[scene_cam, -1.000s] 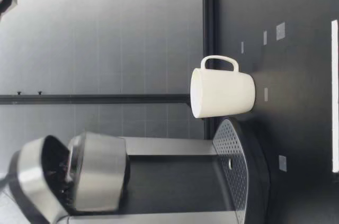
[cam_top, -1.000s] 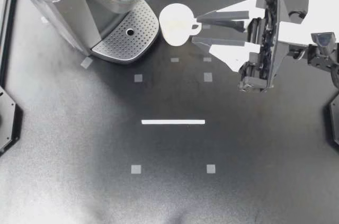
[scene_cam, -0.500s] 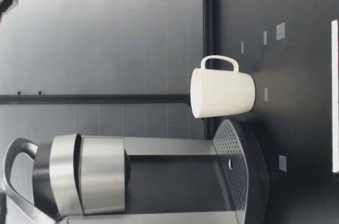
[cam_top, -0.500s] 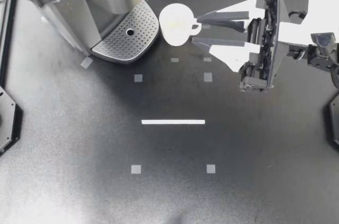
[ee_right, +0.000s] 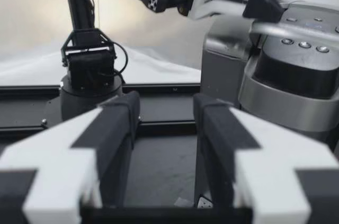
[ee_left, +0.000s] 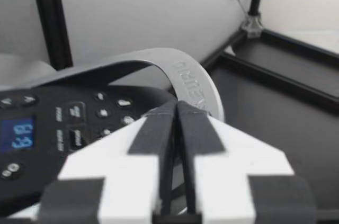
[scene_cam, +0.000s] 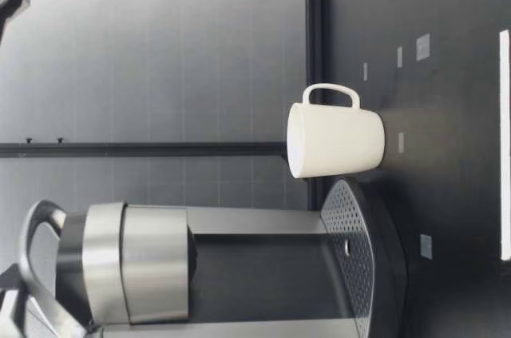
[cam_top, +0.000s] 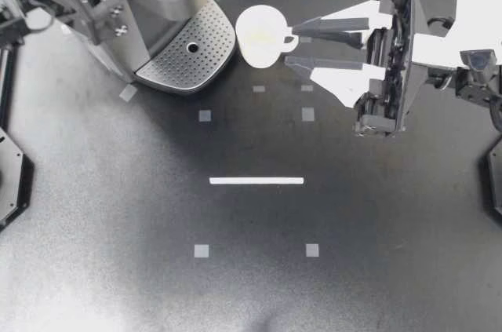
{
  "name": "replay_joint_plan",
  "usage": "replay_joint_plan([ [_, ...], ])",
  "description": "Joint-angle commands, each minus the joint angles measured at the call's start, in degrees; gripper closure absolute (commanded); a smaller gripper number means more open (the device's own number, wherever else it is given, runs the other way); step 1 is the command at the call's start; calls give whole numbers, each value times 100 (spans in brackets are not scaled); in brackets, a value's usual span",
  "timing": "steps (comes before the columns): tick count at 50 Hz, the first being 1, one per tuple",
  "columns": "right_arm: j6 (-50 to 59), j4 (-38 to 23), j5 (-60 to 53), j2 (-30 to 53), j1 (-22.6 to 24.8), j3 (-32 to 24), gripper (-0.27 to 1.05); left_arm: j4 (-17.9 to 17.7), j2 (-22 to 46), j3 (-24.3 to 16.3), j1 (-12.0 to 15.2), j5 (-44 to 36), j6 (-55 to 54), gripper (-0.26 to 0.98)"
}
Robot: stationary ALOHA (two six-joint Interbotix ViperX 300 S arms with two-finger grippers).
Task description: Place the coffee capsule inside the capsule container, then place the cup onto the center of the cup tray.
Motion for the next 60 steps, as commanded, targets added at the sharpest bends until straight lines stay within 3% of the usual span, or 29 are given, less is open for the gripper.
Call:
replay_joint_plan([
  [1, 9, 0, -70, -62, 18, -53, 28, -44, 70, -53, -18, 44, 9, 62],
  [23, 0, 9, -105, -88, 18, 62, 28, -167, 316, -79, -158, 114, 62, 62],
  [36, -35, 0, 1230, -202, -431, -264, 28, -299, 246, -448, -448, 1406, 949, 62],
  [42, -79, -44, 1890, -220, -606, -527, 28, -747, 193, -738, -598, 1916, 1811, 62],
  [49, -123, -105, 2558, -220, -940, -835, 28, -1661, 79, -1151, -756, 2452, 3085, 62],
  [60, -352, -439, 3823, 18, -1485, -1310, 28, -2725, -334, -1433, -844, 3094, 4043, 62],
])
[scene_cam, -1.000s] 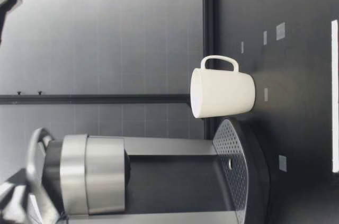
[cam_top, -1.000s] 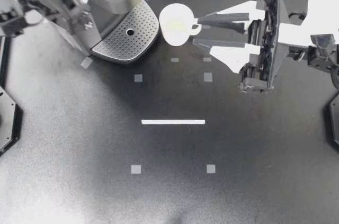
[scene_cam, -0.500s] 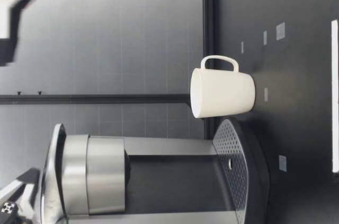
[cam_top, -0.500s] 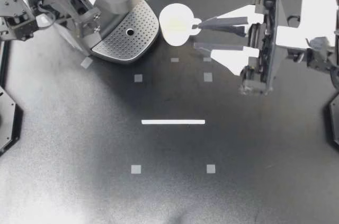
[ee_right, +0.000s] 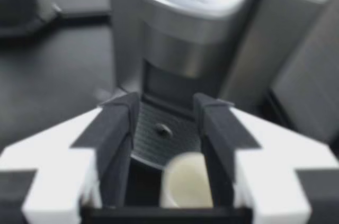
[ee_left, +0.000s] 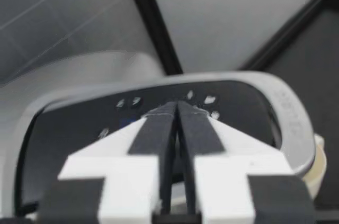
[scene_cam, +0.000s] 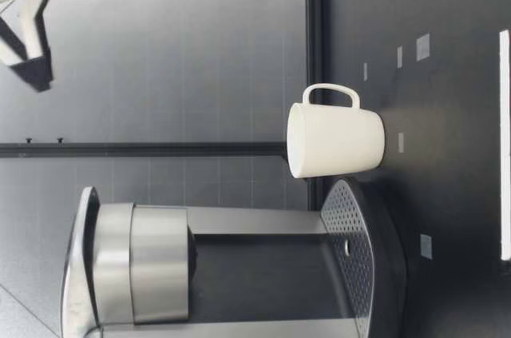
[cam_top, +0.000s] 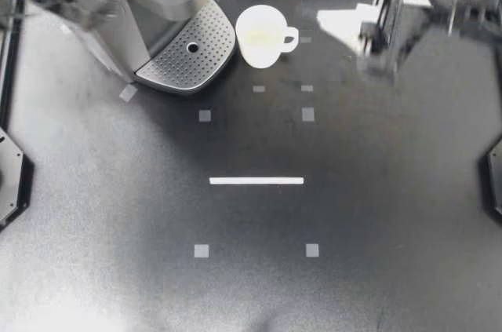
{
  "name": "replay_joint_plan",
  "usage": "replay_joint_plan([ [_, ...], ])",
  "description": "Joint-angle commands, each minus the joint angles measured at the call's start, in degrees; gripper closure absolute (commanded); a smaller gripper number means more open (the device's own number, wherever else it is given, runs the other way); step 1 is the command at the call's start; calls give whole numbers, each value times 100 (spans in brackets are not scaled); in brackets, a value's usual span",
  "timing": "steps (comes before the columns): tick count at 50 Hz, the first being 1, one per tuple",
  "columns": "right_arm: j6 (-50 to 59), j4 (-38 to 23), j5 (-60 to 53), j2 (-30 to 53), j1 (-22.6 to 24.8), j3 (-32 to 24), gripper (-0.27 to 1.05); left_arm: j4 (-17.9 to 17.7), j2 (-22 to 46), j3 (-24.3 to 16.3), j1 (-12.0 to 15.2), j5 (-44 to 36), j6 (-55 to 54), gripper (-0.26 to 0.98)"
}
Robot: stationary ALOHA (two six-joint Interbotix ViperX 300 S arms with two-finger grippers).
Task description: Place the coffee capsule inside the capsule container, then place the cup onto the center of the cup tray.
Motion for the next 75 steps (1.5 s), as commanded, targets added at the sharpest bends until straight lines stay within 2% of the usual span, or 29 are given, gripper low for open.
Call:
replay_joint_plan([
  [1, -105, -149, 650, 105, -290, -404, 28, -396, -255, -229, -35, 272, 211, 62],
  [11, -940, -123, 2373, 756, -589, -1248, 28, -1564, -466, -466, -123, 1318, 1248, 62],
  [19, -1670, 510, 2865, 1204, -914, -1547, 28, -2382, -492, -598, -123, 1433, 1863, 62],
  [25, -2470, 1318, 3120, 1617, -1266, -1644, 28, -2751, -589, -650, -132, 1371, 2145, 62],
  [36, -4113, 2892, 3278, 2338, -1705, -1608, 27, -2821, -835, -439, -123, 1169, 2197, 62],
  [39, -4500, 3111, 3270, 2514, -1767, -1608, 25, -2821, -888, -387, -132, 1116, 2188, 62],
  [49, -4957, 3226, 3208, 2988, -1784, -1600, 11, -2821, -1037, -290, -123, 949, 2162, 62],
  [75, -4966, 3322, 2812, 3340, -1767, -1529, 11, -2812, -1046, -220, -123, 826, 2153, 62],
])
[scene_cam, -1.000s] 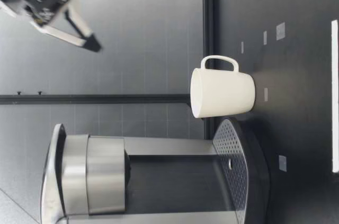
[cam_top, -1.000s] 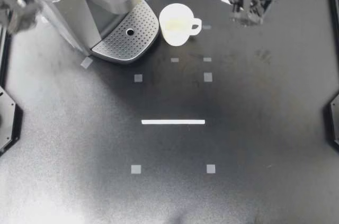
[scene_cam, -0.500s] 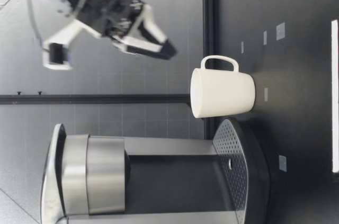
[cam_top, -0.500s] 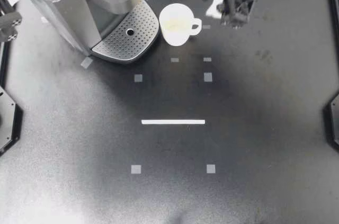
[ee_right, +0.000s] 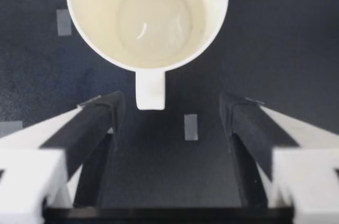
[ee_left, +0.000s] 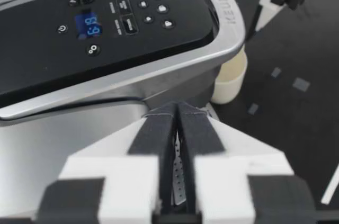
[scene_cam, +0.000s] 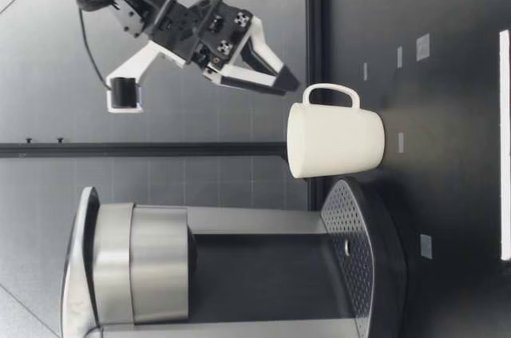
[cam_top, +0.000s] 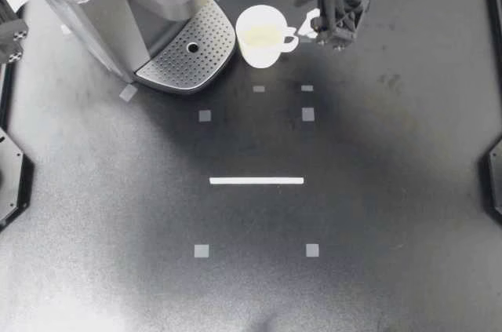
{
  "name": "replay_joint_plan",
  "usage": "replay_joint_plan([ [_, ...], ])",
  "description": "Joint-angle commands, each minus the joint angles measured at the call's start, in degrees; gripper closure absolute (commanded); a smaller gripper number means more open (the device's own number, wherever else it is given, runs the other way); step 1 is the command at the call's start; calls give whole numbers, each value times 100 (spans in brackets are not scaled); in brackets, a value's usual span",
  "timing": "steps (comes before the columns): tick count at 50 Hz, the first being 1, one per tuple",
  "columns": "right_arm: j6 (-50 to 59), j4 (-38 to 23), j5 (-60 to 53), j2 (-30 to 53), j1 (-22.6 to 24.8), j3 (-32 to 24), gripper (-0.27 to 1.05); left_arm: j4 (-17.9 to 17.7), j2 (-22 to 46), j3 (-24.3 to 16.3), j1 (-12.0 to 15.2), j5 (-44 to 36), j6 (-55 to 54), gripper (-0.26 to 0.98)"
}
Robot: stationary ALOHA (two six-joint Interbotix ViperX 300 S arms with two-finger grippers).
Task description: Place the coffee capsule inside the capsule container, then place the cup onto the center of the cup tray.
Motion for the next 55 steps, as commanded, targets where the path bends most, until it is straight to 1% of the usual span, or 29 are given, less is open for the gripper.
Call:
replay_joint_plan([
  [1, 0, 35, -35, -70, -26, -53, 11, 35, -9, -62, -9, -35, -9, 62],
  [11, -9, 70, -105, 26, 97, -53, 11, 35, -9, -53, -9, -44, 0, 62],
  [35, -9, 62, -281, 211, 176, -53, 13, 62, -9, -9, -18, -44, -9, 62],
  [47, -9, 62, -316, 281, 220, -53, 21, 70, 0, -9, -18, -44, -9, 62],
  [55, 9, 62, -343, 281, 220, -53, 34, 70, 0, 9, -9, -44, -9, 62],
])
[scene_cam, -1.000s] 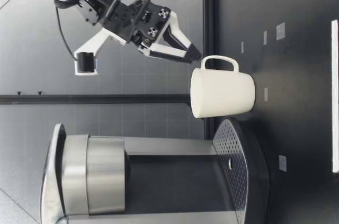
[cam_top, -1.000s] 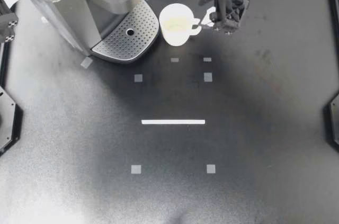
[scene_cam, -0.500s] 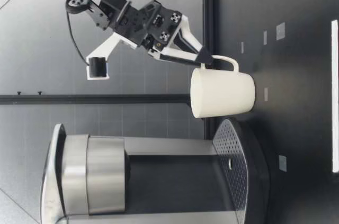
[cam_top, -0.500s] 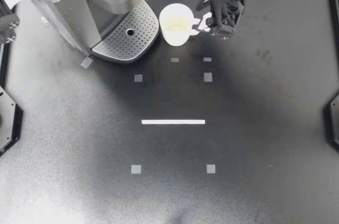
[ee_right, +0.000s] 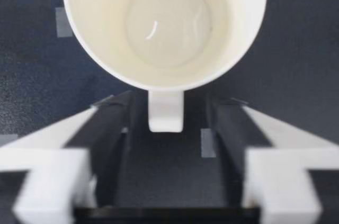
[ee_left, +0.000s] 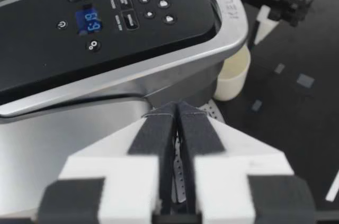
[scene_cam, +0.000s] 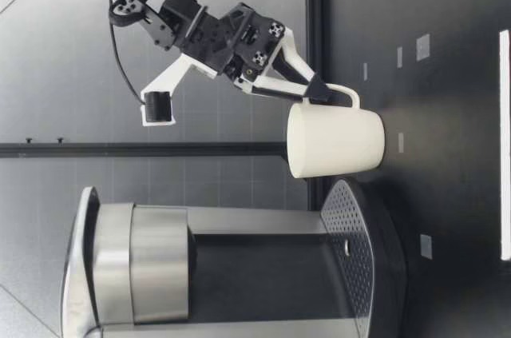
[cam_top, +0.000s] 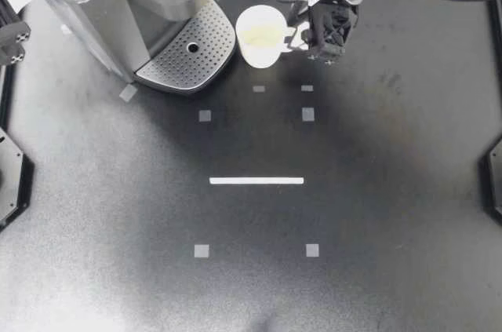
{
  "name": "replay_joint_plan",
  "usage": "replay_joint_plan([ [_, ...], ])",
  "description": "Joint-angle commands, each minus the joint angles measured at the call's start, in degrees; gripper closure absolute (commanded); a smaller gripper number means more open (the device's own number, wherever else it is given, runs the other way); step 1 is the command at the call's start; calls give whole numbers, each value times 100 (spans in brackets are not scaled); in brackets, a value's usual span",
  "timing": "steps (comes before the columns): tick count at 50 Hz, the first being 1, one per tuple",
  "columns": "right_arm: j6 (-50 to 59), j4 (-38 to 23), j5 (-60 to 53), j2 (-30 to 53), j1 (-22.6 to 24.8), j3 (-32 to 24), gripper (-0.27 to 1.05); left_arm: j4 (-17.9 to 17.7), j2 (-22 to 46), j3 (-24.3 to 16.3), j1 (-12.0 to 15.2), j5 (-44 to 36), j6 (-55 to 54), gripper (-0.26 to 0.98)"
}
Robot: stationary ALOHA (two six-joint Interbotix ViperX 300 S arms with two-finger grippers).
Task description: Place the coffee capsule inside the capsule container, then place the cup onto the center of the cup tray.
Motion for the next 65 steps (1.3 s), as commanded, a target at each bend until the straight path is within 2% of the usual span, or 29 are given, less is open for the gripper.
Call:
replay_joint_plan([
  [1, 9, 18, -53, -105, 26, -62, 36, 35, -9, -53, -9, -44, -9, 62],
  [11, 44, 18, -97, -105, 26, -62, 59, 35, -18, -26, -9, -44, -18, 62],
  [19, 53, 114, -79, -211, 26, -44, 72, 35, -44, -9, -9, -44, -18, 62],
  [25, 18, 352, -62, -413, 132, -26, 72, 35, -53, 18, -9, -44, -26, 62],
  [39, 105, 483, -141, -870, 571, -88, 72, 44, -123, 97, -9, -211, -18, 62],
  [48, 123, 650, -167, -738, 615, -255, 72, 44, -299, 237, -9, -369, -26, 62],
  [65, 132, 721, -167, -255, 624, -958, 72, 44, -413, 369, -9, -378, -18, 62],
])
